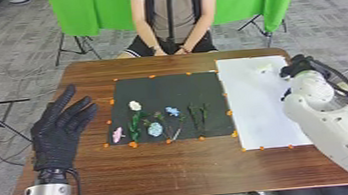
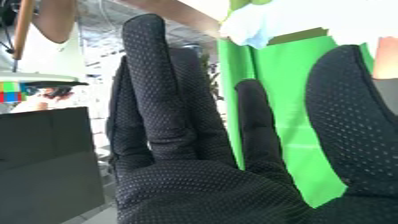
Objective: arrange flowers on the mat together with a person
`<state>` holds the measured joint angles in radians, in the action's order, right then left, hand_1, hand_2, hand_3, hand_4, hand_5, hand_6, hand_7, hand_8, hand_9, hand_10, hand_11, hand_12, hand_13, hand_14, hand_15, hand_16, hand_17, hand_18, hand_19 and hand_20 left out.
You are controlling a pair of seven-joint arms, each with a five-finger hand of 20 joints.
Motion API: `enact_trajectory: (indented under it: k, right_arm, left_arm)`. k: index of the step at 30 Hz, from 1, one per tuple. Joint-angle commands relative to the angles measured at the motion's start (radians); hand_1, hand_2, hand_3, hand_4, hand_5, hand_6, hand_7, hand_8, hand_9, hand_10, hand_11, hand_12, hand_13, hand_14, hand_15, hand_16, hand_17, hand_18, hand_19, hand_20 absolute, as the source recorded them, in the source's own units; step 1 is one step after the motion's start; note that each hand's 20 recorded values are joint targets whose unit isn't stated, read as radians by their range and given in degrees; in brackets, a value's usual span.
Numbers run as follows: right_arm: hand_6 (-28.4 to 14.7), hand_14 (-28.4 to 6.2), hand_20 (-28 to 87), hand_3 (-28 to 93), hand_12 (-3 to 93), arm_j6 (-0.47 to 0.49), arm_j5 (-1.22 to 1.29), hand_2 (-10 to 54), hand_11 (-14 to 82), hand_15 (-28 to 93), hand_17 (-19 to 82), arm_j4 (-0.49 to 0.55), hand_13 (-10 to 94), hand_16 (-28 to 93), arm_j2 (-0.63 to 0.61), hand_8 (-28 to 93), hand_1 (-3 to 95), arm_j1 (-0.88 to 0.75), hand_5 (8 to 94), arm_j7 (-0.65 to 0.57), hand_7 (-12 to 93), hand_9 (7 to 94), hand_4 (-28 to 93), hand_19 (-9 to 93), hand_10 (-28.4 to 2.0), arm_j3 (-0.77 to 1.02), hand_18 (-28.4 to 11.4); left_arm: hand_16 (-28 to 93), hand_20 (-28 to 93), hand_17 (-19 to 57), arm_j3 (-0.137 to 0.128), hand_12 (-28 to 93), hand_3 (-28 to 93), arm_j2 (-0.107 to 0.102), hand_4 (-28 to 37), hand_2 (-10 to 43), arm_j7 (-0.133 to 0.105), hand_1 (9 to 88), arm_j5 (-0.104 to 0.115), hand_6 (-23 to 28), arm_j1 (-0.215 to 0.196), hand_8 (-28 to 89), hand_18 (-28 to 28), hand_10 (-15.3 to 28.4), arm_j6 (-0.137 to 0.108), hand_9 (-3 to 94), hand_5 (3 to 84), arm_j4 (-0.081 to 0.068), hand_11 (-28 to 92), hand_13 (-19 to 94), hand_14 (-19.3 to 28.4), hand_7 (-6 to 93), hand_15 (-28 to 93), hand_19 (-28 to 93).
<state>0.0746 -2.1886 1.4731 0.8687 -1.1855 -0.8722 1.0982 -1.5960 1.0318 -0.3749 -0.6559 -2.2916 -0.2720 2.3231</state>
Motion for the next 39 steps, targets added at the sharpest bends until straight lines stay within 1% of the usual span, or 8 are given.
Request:
enact_trajectory:
  k: [1,5,8,14,19,22,32,39]
  right_arm:
    - [4.7,-14.9,7,82,11.1,0.018,-0.036,-4.5,14.7,53,15,-0.037,61,5,-0.006,-14,28.6,0.04,35.6,0.016,16,54.6,-28,70,-17.9,-0.07,-21.2]
    - [4.7,-15.0,7,82,11.0,0.077,-0.031,-5.0,13.8,52,14,-0.048,61,5,0.0,-14,28.7,0.041,37.4,0.015,16,54.1,-28,70,-17.7,-0.068,-21.5]
    - [5.1,-15.0,7,81,11.1,0.138,-0.027,-5.7,13.5,52,15,-0.056,61,6,0.009,-14,29.0,0.037,39.8,0.0,16,54.2,-28,69,-17.5,-0.06,-21.4]
    - [4.5,-14.5,8,81,10.9,0.188,-0.04,-7.2,12.8,48,16,-0.07,63,6,0.024,-15,33.3,0.029,48.1,0.0,15,58.7,-28,70,-14.6,-0.058,-20.7]
    - [4.5,-8.5,3,78,12.2,0.079,-0.109,-9.5,13.0,41,24,-0.075,75,12,0.016,-12,45.9,0.018,66.6,0.023,14,74.9,-28,77,-9.3,-0.105,-18.5]
    - [3.9,-4.4,1,67,25.4,0.011,-0.136,-9.5,5.1,39,30,-0.072,83,23,0.005,-2,56.9,0.004,83.7,0.041,14,90.8,-28,81,-6.7,-0.118,-16.5]
    - [2.4,-2.2,1,69,28.0,-0.188,-0.207,-9.5,8.9,39,36,0.083,89,26,0.06,0,58.8,-0.062,87.6,0.053,15,93.7,-28,82,-6.8,-0.026,-12.4]
    - [1.6,-2.8,1,70,27.4,-0.125,-0.171,-9.5,10.8,39,36,0.242,90,26,0.196,0,58.3,-0.084,87.8,0.216,15,93.7,-28,82,-7.4,0.002,-12.6]
  left_arm:
    - [-12,-11,-4.9,0.01,10,75,-0.007,-28.3,11.6,-0.02,20.8,0.016,8.8,-0.01,-9,26.2,22.7,-0.006,36.4,34.5,0.0,28,27,28.4,10.5,53,71]
    - [-12,-12,-4.9,0.012,10,75,-0.014,-28.3,11.5,-0.03,21.0,0.023,8.8,-0.002,-9,26.2,22.6,-0.003,36.4,34.5,-0.002,28,27,28.4,10.5,53,71]
    - [-12,-12,-4.9,0.011,10,75,-0.012,-28.3,11.5,-0.042,21.1,0.058,8.8,-0.001,-9,26.3,22.7,0.02,36.4,34.5,-0.004,28,27,28.4,10.6,54,71]
    - [-12,-12,-4.8,0.011,10,75,-0.025,-28.3,11.4,-0.049,21.4,0.053,8.9,-0.006,-9,26.2,22.7,0.013,36.4,34.6,-0.001,28,27,28.4,10.6,54,72]
    - [-12,-12,-4.8,0.012,10,75,-0.016,-28.3,11.4,-0.039,21.5,0.047,8.9,0.002,-9,26.2,22.7,0.02,36.5,34.7,-0.003,28,27,28.4,10.6,54,72]
    - [-12,-12,-4.8,0.013,10,76,-0.014,-28.3,11.3,-0.038,21.5,0.044,8.9,0.005,-9,26.2,22.7,0.023,36.5,34.7,-0.005,28,27,28.4,10.6,54,72]
    - [-12,-12,-4.7,-0.005,10,76,-0.003,-28.3,11.3,-0.021,21.7,0.034,8.9,-0.015,-9,26.2,22.7,0.017,36.6,34.7,0.004,28,27,28.4,10.6,54,72]
    - [-12,-12,-4.8,-0.002,10,75,-0.003,-28.3,11.4,-0.015,21.7,0.035,8.9,-0.005,-9,26.2,22.8,0.021,36.6,34.8,0.004,28,27,28.3,10.6,54,72]
